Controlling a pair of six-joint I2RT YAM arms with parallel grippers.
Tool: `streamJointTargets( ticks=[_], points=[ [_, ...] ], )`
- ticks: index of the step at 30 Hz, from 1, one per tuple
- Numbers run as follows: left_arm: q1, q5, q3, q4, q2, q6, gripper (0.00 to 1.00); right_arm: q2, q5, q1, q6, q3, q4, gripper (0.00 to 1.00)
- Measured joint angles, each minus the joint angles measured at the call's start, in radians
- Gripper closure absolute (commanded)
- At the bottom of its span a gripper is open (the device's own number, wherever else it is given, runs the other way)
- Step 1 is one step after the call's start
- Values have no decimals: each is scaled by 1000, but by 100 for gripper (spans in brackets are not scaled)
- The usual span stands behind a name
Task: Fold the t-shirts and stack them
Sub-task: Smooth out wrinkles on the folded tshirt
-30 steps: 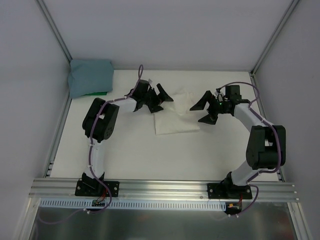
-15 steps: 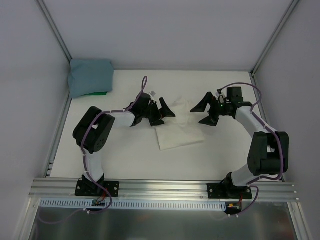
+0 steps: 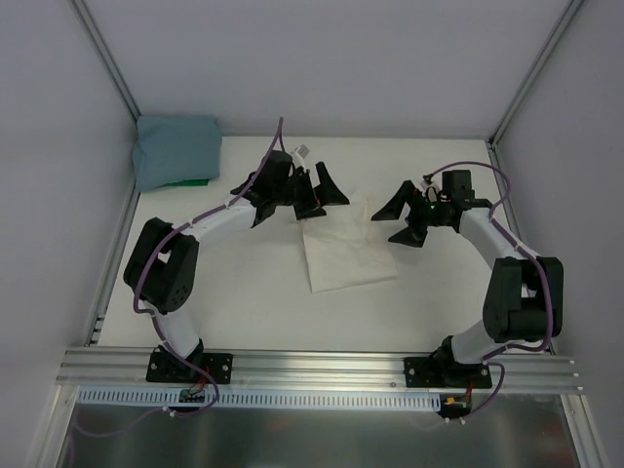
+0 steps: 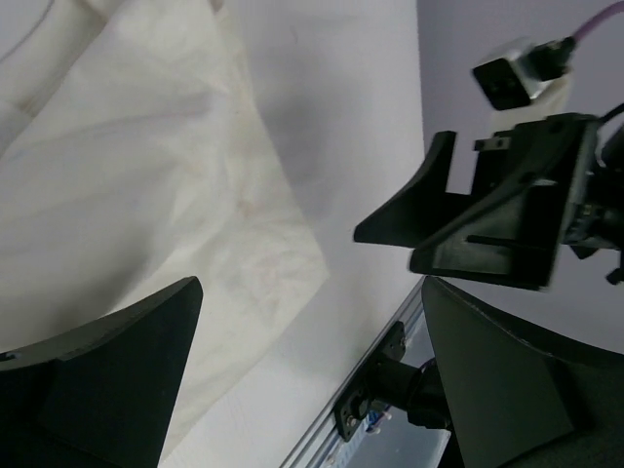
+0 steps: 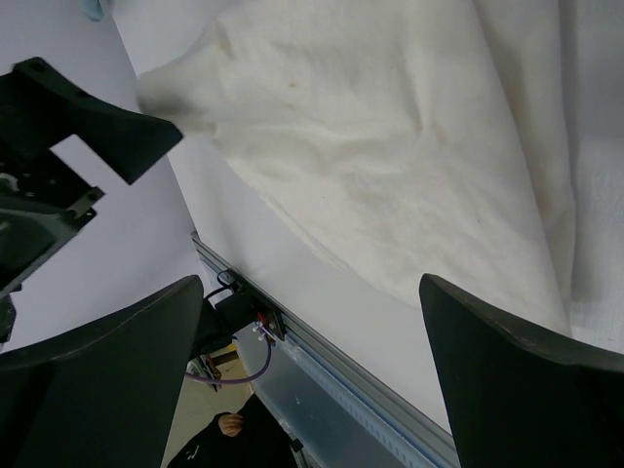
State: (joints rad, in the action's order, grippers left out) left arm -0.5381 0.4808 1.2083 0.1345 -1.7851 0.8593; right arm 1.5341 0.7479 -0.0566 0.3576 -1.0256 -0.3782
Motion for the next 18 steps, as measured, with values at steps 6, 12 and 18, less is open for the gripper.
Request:
streamJointTargets(
  ticks=[6, 12, 18],
  points=[
    [0, 10, 97, -20, 20, -34, 1, 0, 0, 0, -2, 10, -1, 0],
    [-6, 18, 99, -20, 5, -29, 1, 0, 0, 0, -12, 10, -2, 1],
    [-13, 38, 99, -17, -23, -6, 1, 1, 0, 0, -18, 10, -2, 1]
  ],
)
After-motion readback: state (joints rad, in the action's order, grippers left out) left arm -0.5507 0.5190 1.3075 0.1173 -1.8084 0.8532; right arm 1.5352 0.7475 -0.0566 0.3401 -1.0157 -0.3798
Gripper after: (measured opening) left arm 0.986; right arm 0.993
